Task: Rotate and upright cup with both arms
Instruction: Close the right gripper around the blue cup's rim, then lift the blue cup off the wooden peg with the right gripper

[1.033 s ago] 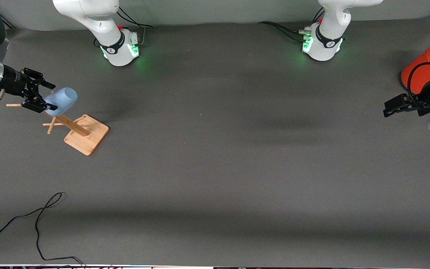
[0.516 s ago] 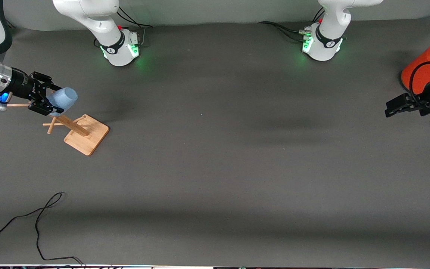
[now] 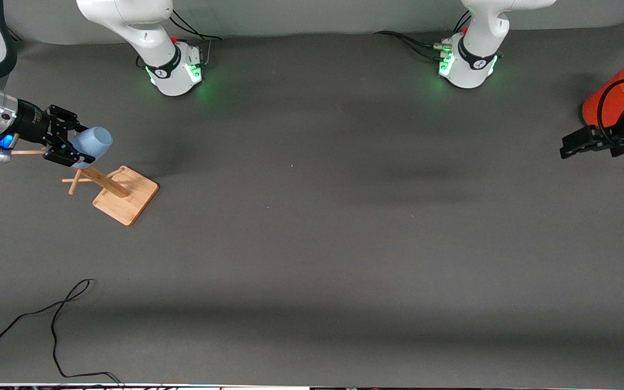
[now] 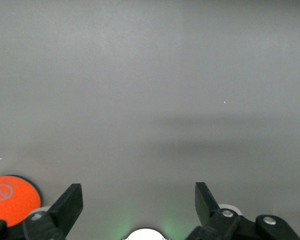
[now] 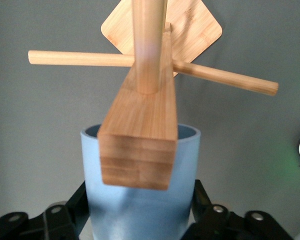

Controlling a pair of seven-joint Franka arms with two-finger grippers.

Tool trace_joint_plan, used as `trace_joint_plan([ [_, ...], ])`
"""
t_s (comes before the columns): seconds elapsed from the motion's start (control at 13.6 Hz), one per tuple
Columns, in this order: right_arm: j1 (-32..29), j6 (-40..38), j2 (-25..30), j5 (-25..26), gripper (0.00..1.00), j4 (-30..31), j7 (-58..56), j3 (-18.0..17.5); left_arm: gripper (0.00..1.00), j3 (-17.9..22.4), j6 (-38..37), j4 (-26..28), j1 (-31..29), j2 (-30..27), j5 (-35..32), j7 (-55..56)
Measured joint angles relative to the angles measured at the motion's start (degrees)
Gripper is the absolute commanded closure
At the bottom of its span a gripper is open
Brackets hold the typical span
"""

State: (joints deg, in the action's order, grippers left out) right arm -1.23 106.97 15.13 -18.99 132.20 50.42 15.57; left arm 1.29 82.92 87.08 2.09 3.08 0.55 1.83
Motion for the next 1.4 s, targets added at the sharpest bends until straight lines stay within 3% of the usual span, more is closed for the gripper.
trace_joint_plan([
  [0.59, 0.0, -2.2, 0.4, -0.5, 0.43, -0.7, -0.1, 0.0, 0.00, -2.2, -0.4, -0.3, 0.2, -0.3, -2.0, -0.1],
  [0.96, 0.1, -6.5, 1.2, -1.7, 0.43, -4.8, 3.1, -0.9, 0.00, -2.2, -0.4, -0.4, 0.2, -0.3, -2.1, -0.1],
  [1.18, 0.2, -6.9, 1.4, -3.6, 0.43, -6.2, 7.0, -4.4, 0.00, -2.2, -0.4, -0.4, 0.2, -0.3, -2.1, -0.1],
  [1.4, 0.3, -6.8, 1.4, -6.2, 0.43, -9.1, 13.6, -10.6, 0.00, -2.2, -0.4, -0.4, 0.1, -0.3, -2.2, -0.1],
])
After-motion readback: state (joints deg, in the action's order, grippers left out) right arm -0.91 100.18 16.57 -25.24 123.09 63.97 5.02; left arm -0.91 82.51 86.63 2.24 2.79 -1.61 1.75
